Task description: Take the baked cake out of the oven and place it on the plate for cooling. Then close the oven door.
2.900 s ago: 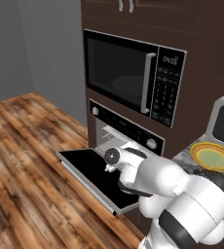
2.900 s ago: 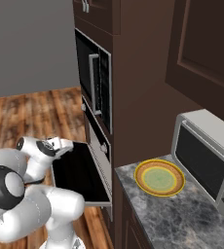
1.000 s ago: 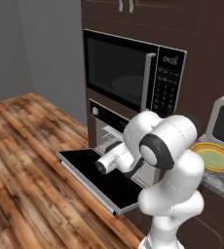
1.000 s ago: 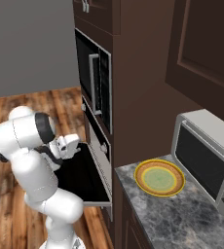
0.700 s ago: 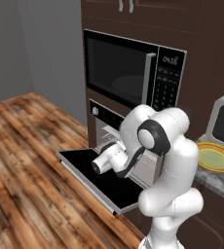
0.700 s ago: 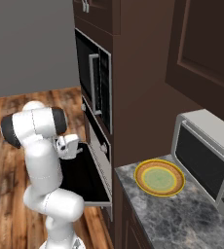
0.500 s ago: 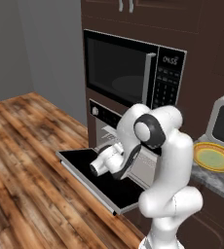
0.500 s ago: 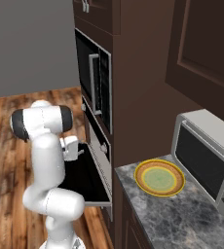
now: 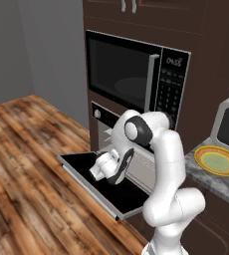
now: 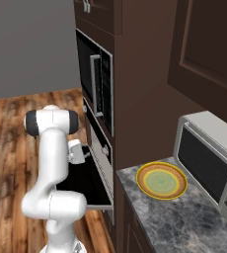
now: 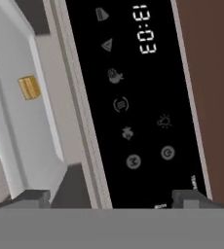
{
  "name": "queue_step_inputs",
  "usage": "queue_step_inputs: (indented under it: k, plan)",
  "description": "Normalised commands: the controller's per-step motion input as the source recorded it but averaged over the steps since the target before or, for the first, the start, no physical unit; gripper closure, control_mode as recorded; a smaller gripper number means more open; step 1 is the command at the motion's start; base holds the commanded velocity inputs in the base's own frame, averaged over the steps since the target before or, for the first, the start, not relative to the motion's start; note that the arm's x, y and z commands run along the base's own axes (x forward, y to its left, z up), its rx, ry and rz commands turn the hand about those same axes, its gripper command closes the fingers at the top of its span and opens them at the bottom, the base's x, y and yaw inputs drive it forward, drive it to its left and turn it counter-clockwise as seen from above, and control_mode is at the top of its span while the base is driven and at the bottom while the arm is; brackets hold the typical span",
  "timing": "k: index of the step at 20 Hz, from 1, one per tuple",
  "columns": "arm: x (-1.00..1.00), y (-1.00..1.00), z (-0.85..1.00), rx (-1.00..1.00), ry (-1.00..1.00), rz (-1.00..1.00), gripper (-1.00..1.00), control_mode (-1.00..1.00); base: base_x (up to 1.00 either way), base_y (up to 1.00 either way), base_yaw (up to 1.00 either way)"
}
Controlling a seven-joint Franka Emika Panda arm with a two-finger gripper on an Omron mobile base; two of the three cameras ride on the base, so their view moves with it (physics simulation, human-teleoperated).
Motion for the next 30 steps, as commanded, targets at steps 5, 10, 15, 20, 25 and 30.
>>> queue_step_inputs:
  k: [5, 10, 15, 20, 25, 30]
  plan:
    - [0.44, -0.20, -0.21, -0.09, 0.00, -0.06, -1.00, -1.00, 0.00, 0.00, 0.00]
    - [0.33, -0.28, -0.16, -0.04, 0.00, -0.03, -1.00, -1.00, 0.00, 0.00, 0.00]
    - [0.24, -0.30, -0.07, 0.00, 0.00, 0.00, -1.00, -1.00, 0.00, 0.00, 0.00]
    - [0.19, -0.27, -0.04, 0.00, 0.00, 0.00, -1.00, -1.00, 0.00, 0.00, 0.00]
    - [0.15, -0.25, -0.11, 0.00, 0.00, 0.00, -1.00, -1.00, 0.00, 0.00, 0.00]
    - [0.15, -0.24, -0.15, 0.00, 0.02, 0.00, -1.00, -1.00, 0.00, 0.00, 0.00]
